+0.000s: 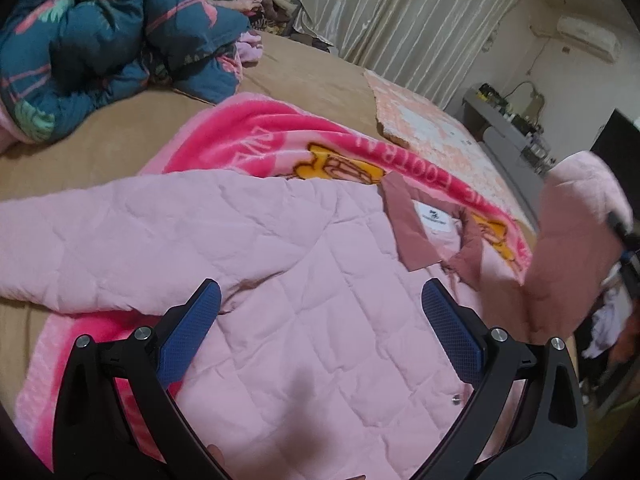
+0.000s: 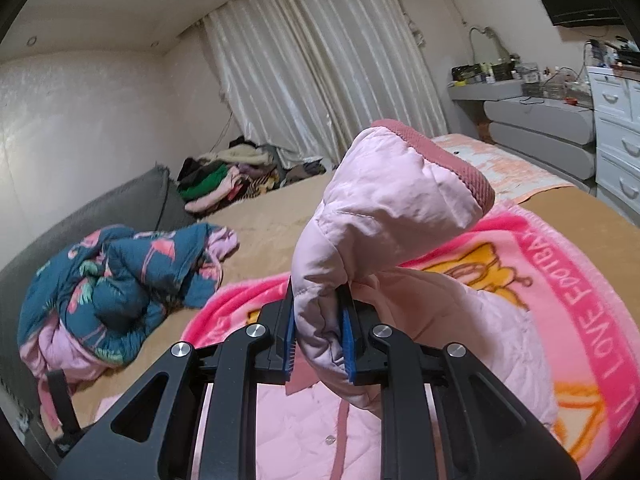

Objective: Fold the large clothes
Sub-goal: 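Lift the sleeve with the right tool and carry it across the jacket front, then lay the sleeve on the jacket front and open the right tool, then move the left tool to the other sleeve's cuff and close on it, then lift the sleeve with the left tool and carry it toward the jacket front, then lay the sleeve across the jacket front and open the left tool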

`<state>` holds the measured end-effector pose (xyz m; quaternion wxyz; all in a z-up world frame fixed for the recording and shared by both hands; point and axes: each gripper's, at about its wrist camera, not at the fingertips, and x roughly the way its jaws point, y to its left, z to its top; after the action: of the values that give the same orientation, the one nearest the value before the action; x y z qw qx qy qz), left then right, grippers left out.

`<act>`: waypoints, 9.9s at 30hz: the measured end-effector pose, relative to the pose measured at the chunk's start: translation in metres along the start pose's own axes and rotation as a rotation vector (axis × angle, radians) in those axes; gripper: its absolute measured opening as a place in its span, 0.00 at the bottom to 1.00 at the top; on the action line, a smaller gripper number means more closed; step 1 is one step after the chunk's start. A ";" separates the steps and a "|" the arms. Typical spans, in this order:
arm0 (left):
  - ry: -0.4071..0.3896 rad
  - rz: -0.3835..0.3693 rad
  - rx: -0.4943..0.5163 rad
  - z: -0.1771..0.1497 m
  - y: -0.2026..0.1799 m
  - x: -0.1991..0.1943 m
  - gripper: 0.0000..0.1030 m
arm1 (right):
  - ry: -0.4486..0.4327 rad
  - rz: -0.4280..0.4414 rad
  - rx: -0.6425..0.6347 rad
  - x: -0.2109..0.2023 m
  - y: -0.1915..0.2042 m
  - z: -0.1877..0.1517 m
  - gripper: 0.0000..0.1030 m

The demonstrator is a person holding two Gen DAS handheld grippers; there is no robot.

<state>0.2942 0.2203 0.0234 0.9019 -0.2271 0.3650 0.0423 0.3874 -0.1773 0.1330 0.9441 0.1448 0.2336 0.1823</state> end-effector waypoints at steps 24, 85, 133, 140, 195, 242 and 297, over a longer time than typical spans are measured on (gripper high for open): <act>0.076 -0.159 -0.135 -0.015 0.012 0.033 0.91 | 0.326 0.025 -0.441 0.103 0.084 -0.171 0.20; 0.126 -0.044 0.064 -0.074 -0.038 0.060 0.56 | 0.399 -0.255 -0.001 0.051 -0.135 -0.136 0.72; -0.075 0.252 -0.182 -0.027 0.091 -0.058 0.91 | 0.348 0.216 -0.257 0.028 0.141 -0.127 0.95; -0.098 0.292 -0.276 -0.024 0.131 -0.069 0.91 | 0.377 0.279 -0.324 0.039 0.189 -0.135 0.95; -0.370 0.316 -0.719 -0.044 0.298 -0.081 0.12 | 0.535 0.303 -0.302 0.076 0.186 -0.179 0.95; -0.508 0.043 -0.200 0.008 0.047 -0.185 0.08 | 0.376 0.272 -0.008 -0.018 0.025 -0.130 0.95; -0.238 -0.073 0.288 -0.067 -0.187 -0.062 0.10 | 0.254 0.220 0.257 -0.075 -0.132 -0.104 0.95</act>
<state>0.2517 0.0289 0.0940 0.9628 -0.1022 0.2496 -0.0164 0.3109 -0.3065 0.0268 0.8552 0.2643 0.3549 0.2698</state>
